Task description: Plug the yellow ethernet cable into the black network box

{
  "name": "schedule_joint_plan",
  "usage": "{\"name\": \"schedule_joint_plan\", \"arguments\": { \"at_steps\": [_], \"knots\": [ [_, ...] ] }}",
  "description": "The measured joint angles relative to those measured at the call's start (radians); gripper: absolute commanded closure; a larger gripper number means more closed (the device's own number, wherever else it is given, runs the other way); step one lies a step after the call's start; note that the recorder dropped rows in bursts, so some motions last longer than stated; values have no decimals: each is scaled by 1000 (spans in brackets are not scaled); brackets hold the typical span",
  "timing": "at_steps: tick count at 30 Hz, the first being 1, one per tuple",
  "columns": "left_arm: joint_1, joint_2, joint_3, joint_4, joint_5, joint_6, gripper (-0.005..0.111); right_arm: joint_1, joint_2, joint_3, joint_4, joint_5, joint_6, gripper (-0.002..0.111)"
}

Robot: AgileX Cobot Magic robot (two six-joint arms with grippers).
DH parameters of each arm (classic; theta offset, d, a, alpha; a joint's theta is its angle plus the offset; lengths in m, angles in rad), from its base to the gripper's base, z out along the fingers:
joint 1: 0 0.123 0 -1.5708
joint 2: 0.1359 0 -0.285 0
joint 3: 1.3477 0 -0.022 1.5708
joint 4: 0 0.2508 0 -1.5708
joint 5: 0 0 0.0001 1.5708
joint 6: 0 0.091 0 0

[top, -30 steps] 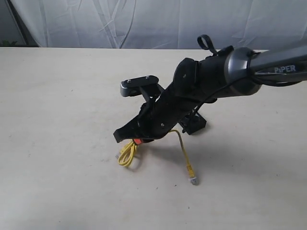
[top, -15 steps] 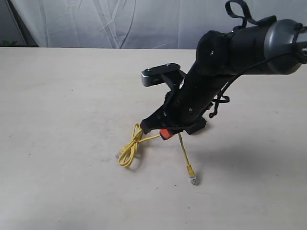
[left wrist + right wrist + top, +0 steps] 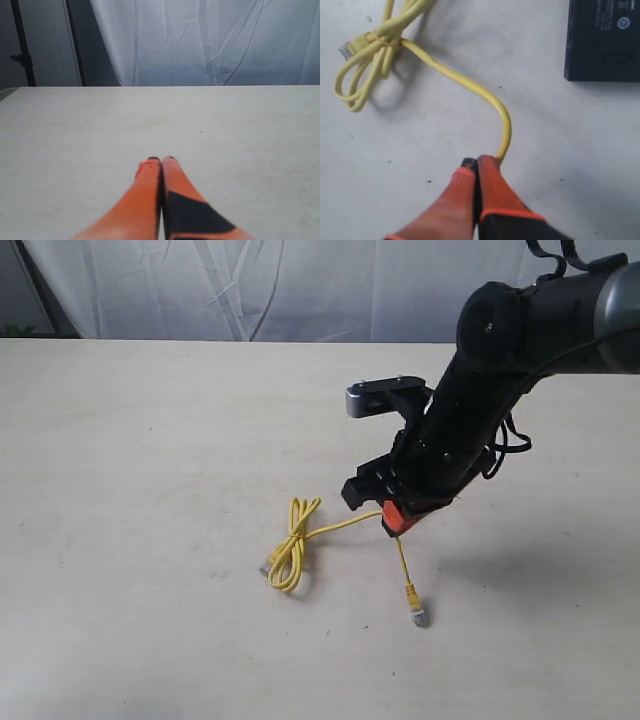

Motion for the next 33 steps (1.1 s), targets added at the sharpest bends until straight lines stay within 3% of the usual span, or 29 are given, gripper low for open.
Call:
{"name": "schedule_joint_plan", "arguments": {
  "at_steps": [11, 24, 30, 33],
  "knots": [
    [0, 0, 0, 0, 0, 0, 107, -16, -158, 0, -165, -39, 65, 108],
    [0, 0, 0, 0, 0, 0, 107, -287, -180, 9, -96, -68, 83, 108],
    [0, 0, 0, 0, 0, 0, 107, -292, -181, 76, 2, -86, 24, 108],
    [0, 0, 0, 0, 0, 0, 107, -248, -169, 114, 13, -69, -17, 108]
  ]
}}
